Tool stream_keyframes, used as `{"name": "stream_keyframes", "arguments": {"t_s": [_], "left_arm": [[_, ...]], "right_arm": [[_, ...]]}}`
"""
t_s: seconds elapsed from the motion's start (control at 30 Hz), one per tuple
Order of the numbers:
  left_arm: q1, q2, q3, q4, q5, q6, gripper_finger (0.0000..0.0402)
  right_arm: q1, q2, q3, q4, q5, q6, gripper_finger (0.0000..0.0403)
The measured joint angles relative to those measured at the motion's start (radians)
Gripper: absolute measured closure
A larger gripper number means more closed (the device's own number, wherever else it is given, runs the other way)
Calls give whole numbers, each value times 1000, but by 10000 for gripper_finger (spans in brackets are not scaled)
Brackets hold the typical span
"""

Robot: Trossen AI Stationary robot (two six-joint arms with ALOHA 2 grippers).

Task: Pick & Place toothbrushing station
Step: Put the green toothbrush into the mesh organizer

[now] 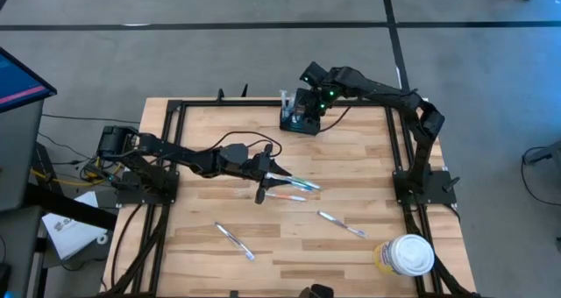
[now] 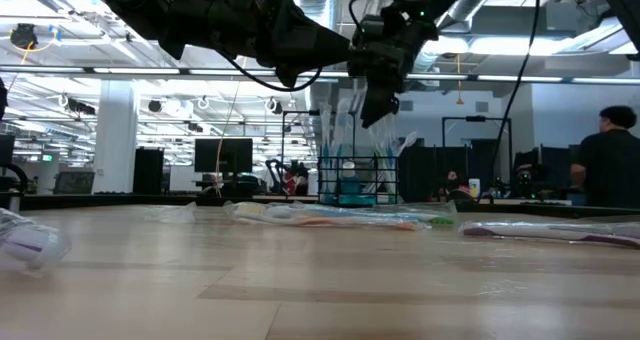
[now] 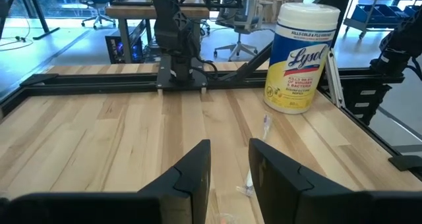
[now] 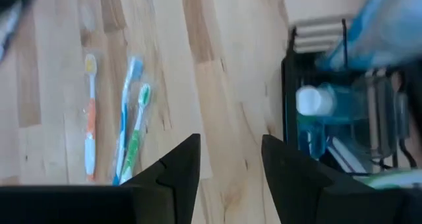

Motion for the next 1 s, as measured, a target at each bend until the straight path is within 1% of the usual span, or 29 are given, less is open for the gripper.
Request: {"name": "stream_keyframes", "arguments": {"t_s": [0.17, 0.37, 0.77, 1.0], "left_arm": [[2, 0, 0, -4, 0, 0, 302], [1, 0, 0, -8, 0, 0, 302], [1, 0, 0, -31, 0, 0, 302], [10, 0, 0, -98, 0, 0, 302]], "right_arm": [[0, -2, 93, -53, 0, -2, 261], [25, -3, 143, -121, -4, 8, 269], [129, -3, 147, -317, -8, 39, 270], [216, -3, 100, -353, -8, 77, 270]]}}
